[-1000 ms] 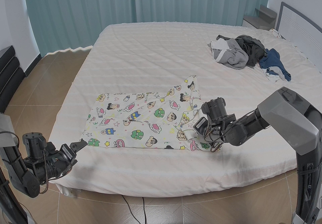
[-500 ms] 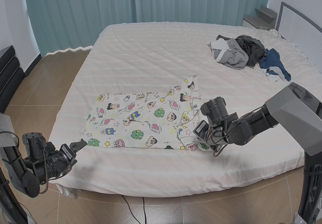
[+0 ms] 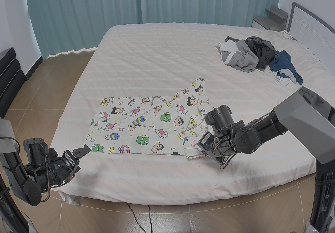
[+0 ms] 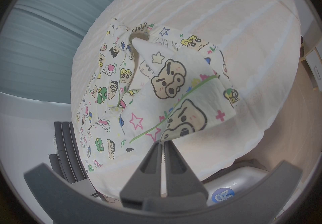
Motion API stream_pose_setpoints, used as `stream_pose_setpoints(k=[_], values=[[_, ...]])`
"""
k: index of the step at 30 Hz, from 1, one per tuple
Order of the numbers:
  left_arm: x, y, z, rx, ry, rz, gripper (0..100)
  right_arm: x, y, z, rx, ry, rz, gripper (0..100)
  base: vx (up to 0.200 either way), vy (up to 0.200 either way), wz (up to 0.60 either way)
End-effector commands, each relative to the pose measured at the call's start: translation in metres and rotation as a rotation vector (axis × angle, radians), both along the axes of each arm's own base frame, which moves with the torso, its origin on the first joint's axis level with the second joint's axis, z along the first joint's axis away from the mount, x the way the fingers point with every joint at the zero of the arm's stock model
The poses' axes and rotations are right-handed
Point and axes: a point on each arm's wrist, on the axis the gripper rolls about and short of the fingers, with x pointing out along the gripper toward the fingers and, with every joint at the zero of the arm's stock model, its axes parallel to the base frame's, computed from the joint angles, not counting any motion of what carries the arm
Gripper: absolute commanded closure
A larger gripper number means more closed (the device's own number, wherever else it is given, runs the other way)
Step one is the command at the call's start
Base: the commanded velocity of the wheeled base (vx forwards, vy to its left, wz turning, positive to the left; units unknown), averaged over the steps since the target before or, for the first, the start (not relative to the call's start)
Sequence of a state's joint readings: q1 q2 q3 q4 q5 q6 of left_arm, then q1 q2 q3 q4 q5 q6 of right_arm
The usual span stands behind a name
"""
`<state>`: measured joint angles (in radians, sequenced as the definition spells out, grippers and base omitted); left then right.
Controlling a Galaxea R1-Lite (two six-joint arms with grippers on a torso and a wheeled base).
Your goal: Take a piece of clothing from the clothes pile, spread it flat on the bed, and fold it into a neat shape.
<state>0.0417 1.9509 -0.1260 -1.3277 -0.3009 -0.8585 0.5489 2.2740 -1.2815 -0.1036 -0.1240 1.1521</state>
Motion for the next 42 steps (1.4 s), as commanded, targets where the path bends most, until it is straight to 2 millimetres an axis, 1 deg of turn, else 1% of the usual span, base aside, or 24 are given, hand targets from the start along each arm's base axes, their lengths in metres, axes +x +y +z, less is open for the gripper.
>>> stream_pose_setpoints(k=[1, 12, 13, 16, 20, 24, 25, 26, 27, 28, 31, 33, 34, 36, 38, 39, 41, 42], values=[[0.0, 0.0, 0.0, 0.0, 0.001, 0.0, 0, 0.001, 0.002, -0.004, -0.001, 0.007, 0.002, 100, 0.0, 0.0, 0.0], [-0.001, 0.0, 0.0, 0.0, 0.003, -0.001, 0, 0.005, 0.004, -0.013, 0.015, 0.031, -0.018, 100, 0.0, 0.0, 0.0], [-0.001, 0.0, -0.001, -0.001, 0.005, -0.001, 0, 0.004, 0.004, -0.013, 0.014, 0.03, -0.017, 0, 0.0, 0.0, 0.0], [-0.001, 0.0, -0.001, -0.001, 0.005, -0.001, 0, 0.005, 0.005, -0.012, 0.014, 0.027, -0.015, 0, 0.0, 0.0, 0.0], [-0.001, -0.001, -0.001, -0.001, 0.006, -0.003, 0, 0.0, 0.003, -0.009, 0.001, 0.041, -0.01, 0, 0.0, 0.0, 0.0], [-0.001, -0.001, -0.004, -0.001, 0.018, -0.007, 0, -0.008, -0.002, 0.007, -0.019, 0.069, -0.009, 0, 0.0, 0.0, 0.0], [-0.001, -0.001, -0.004, -0.001, 0.018, -0.007, 0, -0.008, -0.002, 0.007, -0.019, 0.069, -0.009, 0, 0.0, 0.0, 0.0], [0.0, -0.001, -0.004, -0.001, 0.019, -0.007, 0, -0.012, -0.005, 0.018, -0.011, 0.056, -0.01, 0, 0.0, 0.0, 0.0], [0.0, -0.001, -0.004, -0.002, 0.02, -0.006, 0, -0.014, -0.007, 0.023, -0.007, 0.051, -0.013, 0, 0.0, 0.0, 0.0], [0.0, -0.001, -0.004, -0.001, 0.019, -0.007, 0, -0.014, -0.008, 0.023, -0.006, 0.05, -0.011, 0, 0.0, 0.0, 0.0], [0.0, -0.001, -0.004, -0.001, 0.019, -0.007, 0, -0.02, -0.011, 0.037, 0.001, 0.027, -0.001, 0, 0.0, 0.0, 0.0], [0.0, -0.001, -0.004, -0.001, 0.018, -0.007, 0, -0.02, -0.011, 0.044, 0.01, 0.006, 0.002, 0, 0.0, 0.0, 0.0], [0.0, -0.001, -0.004, -0.001, 0.019, -0.007, 0, -0.019, -0.011, 0.044, 0.01, 0.004, 0.003, 0, 0.0, 0.0, 0.0], [0.0, -0.001, -0.004, -0.001, 0.019, -0.007, 0, -0.011, -0.011, 0.045, 0.014, -0.028, 0.005, 0, 0.0, 0.0, 0.0], [-0.001, -0.001, -0.004, -0.001, 0.021, -0.007, 0, -0.002, -0.011, 0.041, 0.016, -0.039, 0.001, 0, 0.0, 0.0, 0.0], [-0.001, -0.001, -0.004, -0.001, 0.019, -0.007, 0, 0.008, -0.009, 0.033, 0.014, -0.043, -0.007, 0, 0.0, 0.0, 0.0], [-0.001, -0.001, -0.004, -0.001, 0.021, -0.007, 0, 0.013, -0.008, 0.024, -0.001, -0.035, -0.008, 0, 0.0, 0.0, 0.0], [-0.001, -0.001, -0.004, -0.001, 0.019, -0.007, 0, 0.018, -0.01, 0.015, -0.018, -0.025, -0.011, 0, 0.0, 0.0, 0.0]])
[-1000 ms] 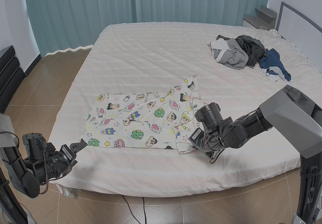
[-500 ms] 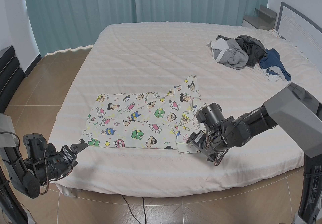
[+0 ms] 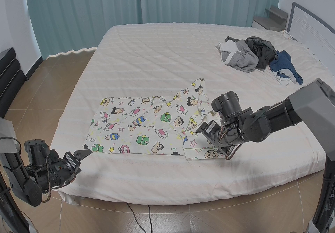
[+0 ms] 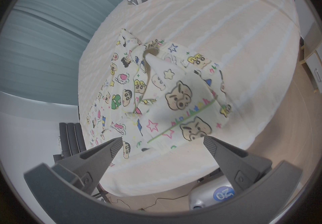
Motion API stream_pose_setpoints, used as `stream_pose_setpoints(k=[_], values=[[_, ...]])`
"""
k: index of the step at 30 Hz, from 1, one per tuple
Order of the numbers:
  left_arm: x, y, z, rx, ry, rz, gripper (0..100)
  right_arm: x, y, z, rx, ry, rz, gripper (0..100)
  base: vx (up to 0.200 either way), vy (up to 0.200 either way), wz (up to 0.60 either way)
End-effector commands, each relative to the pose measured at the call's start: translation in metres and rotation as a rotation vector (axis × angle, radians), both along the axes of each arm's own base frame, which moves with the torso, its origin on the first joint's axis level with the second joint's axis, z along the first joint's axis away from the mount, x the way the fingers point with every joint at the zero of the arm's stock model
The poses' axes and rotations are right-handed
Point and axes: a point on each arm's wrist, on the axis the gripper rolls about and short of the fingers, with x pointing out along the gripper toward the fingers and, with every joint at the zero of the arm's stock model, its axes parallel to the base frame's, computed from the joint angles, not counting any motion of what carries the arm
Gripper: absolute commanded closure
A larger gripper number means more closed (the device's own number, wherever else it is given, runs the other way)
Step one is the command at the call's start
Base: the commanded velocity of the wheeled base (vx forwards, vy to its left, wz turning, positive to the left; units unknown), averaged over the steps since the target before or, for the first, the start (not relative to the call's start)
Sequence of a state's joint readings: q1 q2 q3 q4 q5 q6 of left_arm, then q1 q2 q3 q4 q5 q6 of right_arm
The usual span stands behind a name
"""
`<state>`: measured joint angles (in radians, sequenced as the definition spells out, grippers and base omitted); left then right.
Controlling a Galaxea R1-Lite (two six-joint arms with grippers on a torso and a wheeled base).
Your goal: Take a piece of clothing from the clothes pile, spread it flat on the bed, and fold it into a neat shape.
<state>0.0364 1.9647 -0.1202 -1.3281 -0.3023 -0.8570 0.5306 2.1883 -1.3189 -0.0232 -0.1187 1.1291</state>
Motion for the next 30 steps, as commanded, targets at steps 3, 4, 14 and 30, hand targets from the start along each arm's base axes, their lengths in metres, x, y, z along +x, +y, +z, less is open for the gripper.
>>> stream_pose_setpoints(k=[3, 4, 14, 30], values=[[-0.001, 0.0, -0.001, 0.0, 0.004, 0.001, 0, 0.027, -0.007, -0.027, -0.035, 0.01, -0.03, 0, 0.0, 0.0, 0.0], [0.0, 0.0, -0.001, -0.003, 0.004, 0.0, 0, 0.028, -0.009, -0.027, -0.035, 0.01, -0.033, 0, 0.0, 0.0, 0.0], [0.024, 0.01, 0.021, 0.124, -0.279, -0.02, 0, 0.012, -0.027, 0.005, -0.035, -0.028, -0.071, 0, 0.0, 0.0, 0.0], [0.109, 0.045, 0.063, 0.434, -0.119, -0.386, 0, -0.063, -0.011, 0.019, -0.06, 0.009, 0.067, 0, 0.0, 0.0, 0.0]])
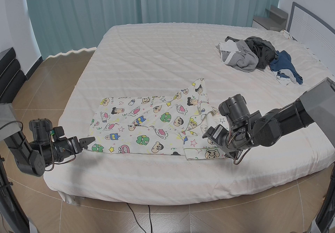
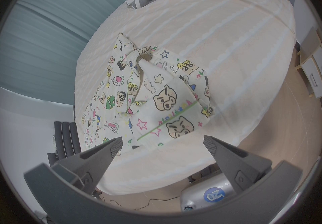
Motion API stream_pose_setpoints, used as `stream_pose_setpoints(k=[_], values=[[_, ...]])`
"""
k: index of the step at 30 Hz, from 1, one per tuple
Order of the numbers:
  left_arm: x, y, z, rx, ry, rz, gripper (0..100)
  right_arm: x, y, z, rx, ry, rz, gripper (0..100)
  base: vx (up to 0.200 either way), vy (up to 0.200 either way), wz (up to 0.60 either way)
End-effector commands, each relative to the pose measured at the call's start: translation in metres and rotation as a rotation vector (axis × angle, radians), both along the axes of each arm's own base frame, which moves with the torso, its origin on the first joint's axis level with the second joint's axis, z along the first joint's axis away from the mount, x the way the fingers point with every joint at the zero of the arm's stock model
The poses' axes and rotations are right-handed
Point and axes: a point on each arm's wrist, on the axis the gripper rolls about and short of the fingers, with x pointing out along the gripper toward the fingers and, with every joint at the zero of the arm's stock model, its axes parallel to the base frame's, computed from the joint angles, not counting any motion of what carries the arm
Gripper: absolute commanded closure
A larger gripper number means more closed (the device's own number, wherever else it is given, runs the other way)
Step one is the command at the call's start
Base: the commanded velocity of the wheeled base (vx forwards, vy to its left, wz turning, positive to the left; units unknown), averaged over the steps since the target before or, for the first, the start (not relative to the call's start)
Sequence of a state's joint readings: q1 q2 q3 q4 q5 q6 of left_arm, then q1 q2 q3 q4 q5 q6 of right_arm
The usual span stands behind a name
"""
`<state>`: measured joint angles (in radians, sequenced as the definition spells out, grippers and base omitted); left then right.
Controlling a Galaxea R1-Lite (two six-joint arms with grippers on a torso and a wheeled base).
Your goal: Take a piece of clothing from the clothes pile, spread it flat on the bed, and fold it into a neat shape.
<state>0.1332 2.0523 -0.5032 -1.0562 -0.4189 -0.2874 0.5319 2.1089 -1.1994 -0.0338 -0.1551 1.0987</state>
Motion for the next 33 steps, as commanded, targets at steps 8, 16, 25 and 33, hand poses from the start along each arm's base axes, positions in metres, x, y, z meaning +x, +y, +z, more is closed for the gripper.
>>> stream_pose_setpoints(k=[8, 16, 25, 33], values=[[0.022, 0.017, 0.063, 0.006, 0.116, -0.117, 0, -0.042, 0.002, 0.008, 0.0, -0.004, 0.068, 0, 0.0, 0.0, 0.0], [0.023, 0.019, 0.061, 0.012, 0.098, -0.111, 0, -0.044, 0.001, 0.009, -0.003, -0.011, 0.074, 0, 0.2, 0.0, 0.0], [0.025, 0.018, 0.056, 0.014, 0.113, -0.114, 0, -0.044, 0.0, 0.008, -0.006, -0.007, 0.071, 0, 0.156, 0.0, 0.0], [0.023, 0.018, 0.048, 0.026, 0.104, -0.098, 0, -0.046, -0.002, 0.01, -0.011, -0.01, 0.077, 0, 0.0, 0.0, 0.0]])
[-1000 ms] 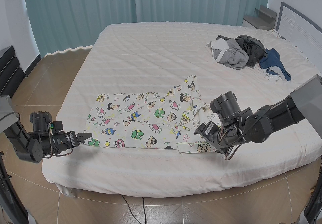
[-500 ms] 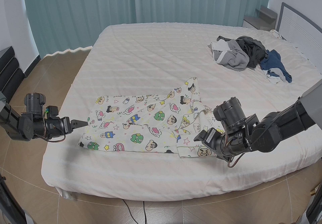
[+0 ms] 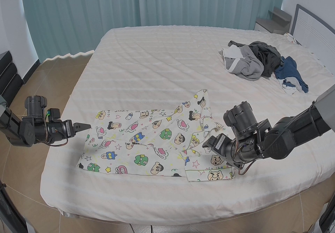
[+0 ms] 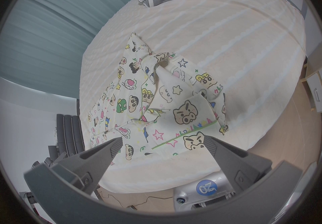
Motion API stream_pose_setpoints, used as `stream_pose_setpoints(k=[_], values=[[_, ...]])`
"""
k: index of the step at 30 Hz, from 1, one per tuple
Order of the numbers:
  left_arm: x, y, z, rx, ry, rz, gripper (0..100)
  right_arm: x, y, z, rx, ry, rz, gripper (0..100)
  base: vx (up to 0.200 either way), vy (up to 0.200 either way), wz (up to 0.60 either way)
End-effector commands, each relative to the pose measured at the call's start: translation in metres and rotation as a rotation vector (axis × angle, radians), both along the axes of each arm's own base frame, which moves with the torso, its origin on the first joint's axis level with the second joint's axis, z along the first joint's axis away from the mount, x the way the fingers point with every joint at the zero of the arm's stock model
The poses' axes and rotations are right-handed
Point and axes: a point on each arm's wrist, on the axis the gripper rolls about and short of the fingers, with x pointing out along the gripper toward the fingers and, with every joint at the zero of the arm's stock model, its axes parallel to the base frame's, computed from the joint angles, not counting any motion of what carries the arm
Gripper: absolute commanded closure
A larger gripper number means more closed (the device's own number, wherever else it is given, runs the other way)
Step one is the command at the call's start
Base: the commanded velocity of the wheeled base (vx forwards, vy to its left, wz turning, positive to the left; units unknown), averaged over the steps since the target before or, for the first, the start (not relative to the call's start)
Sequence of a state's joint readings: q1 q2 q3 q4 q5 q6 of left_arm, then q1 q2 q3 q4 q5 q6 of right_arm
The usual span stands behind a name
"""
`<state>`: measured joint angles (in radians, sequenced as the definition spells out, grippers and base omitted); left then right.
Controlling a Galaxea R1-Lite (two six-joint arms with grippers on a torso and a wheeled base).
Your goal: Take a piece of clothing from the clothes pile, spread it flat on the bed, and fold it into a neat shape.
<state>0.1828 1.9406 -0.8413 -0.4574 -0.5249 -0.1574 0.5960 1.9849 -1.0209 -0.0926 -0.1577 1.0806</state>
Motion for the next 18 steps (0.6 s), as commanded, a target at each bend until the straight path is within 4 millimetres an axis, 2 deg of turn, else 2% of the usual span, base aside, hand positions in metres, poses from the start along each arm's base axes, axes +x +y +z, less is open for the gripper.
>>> stream_pose_setpoints(k=[1, 2, 11, 18], values=[[-0.005, 0.0, -0.007, 0.001, 0.006, 0.004, 0, -0.003, -0.002, 0.002, -0.001, -0.002, 0.001, 0, 0.0, 0.0, 0.0], [-0.007, -0.001, -0.009, 0.001, 0.002, 0.002, 0, -0.003, -0.003, 0.001, -0.003, 0.0, 0.0, 0, 0.0, 0.0, 0.0], [-0.008, 0.0, -0.026, 0.015, -0.025, 0.022, 0, -0.01, -0.008, 0.002, -0.032, -0.003, 0.005, 0, 0.2, 0.0, 0.0], [-0.005, 0.004, -0.029, 0.021, -0.032, 0.001, 0, -0.016, -0.012, -0.003, -0.042, -0.012, 0.011, 0, 0.0, 0.0, 0.0]])
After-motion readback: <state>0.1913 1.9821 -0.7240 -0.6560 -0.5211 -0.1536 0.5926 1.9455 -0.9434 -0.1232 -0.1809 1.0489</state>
